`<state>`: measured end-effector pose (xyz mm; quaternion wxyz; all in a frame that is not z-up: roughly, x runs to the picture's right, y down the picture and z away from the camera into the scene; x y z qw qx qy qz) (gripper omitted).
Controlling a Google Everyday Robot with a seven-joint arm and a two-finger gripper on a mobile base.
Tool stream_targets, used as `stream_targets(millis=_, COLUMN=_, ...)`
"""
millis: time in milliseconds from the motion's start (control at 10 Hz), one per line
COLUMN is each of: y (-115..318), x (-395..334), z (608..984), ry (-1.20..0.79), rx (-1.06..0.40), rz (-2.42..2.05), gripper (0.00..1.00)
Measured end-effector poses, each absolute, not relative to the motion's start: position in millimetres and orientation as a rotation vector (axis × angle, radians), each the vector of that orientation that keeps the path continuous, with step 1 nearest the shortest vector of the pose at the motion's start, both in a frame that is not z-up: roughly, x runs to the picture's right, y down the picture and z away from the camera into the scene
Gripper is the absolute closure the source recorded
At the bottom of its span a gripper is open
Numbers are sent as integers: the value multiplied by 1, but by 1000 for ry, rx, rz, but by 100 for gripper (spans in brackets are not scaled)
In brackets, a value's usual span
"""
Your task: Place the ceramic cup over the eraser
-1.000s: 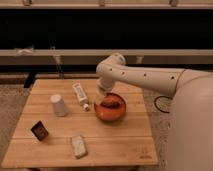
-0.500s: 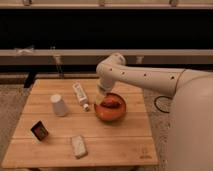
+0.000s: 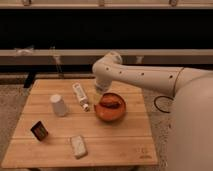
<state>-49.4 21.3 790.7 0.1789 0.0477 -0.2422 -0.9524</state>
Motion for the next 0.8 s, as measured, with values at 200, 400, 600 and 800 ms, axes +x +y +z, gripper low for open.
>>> stream_targets(millis=200, y=16, x=-98, z=783, ry=-712, rx=196, rz=-2809, gripper=20)
stream_targets(millis=400, y=16, x=-147, z=779, ry=-763, rx=262, rz=-2918, gripper=20)
stream_targets(millis=600, y=20, x=-181, z=780, ry=-828, rx=320, rz=-3005, gripper=20)
stream_targets(millis=800, y=23, x=-204, z=781, ry=-865, rx=358, rz=-3052, gripper=20)
